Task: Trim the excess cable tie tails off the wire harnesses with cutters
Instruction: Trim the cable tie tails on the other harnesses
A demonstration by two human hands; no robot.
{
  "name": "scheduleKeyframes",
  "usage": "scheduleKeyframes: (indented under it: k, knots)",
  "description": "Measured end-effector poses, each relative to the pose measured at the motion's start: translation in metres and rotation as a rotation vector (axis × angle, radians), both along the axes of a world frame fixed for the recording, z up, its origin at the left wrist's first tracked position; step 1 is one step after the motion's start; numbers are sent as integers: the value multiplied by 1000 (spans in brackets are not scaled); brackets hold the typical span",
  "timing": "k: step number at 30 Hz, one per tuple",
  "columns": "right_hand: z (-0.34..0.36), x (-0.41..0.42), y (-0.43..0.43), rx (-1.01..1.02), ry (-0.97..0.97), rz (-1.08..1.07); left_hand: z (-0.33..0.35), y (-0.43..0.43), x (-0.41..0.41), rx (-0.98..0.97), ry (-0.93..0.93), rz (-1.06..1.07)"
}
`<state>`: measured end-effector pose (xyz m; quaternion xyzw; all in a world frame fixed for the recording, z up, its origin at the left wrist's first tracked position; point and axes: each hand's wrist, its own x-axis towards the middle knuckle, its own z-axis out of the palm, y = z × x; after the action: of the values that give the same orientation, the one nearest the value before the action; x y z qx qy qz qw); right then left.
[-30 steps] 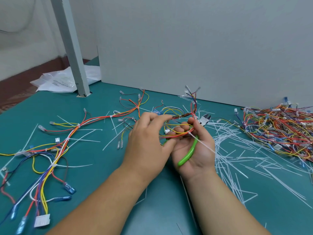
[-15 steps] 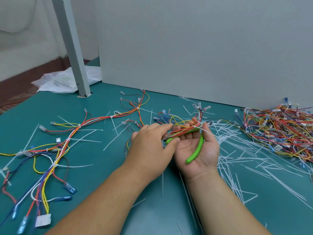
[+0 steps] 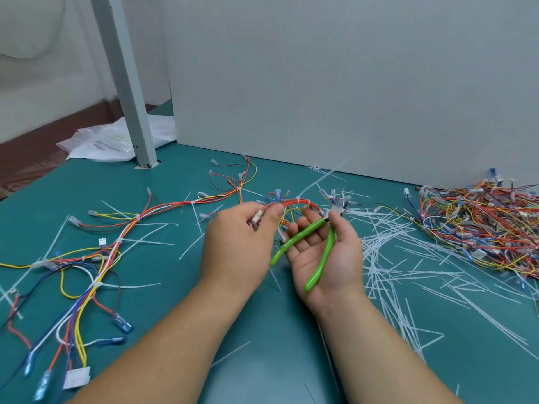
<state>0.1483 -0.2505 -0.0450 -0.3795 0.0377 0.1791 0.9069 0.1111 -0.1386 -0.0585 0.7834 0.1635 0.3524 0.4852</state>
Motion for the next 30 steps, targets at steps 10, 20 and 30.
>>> scheduleKeyframes:
  k: [10, 20, 30]
  knots:
    - [-17, 1, 10, -142, -175, -89, 4, -5, -8, 536, -35, 8]
    - [-13, 14, 3, -75, -38, -138, 2, -13, -10, 715, 148, -85]
    - [-8, 23, -5, 143, 120, -16, 9, -14, -8, 367, 121, -100]
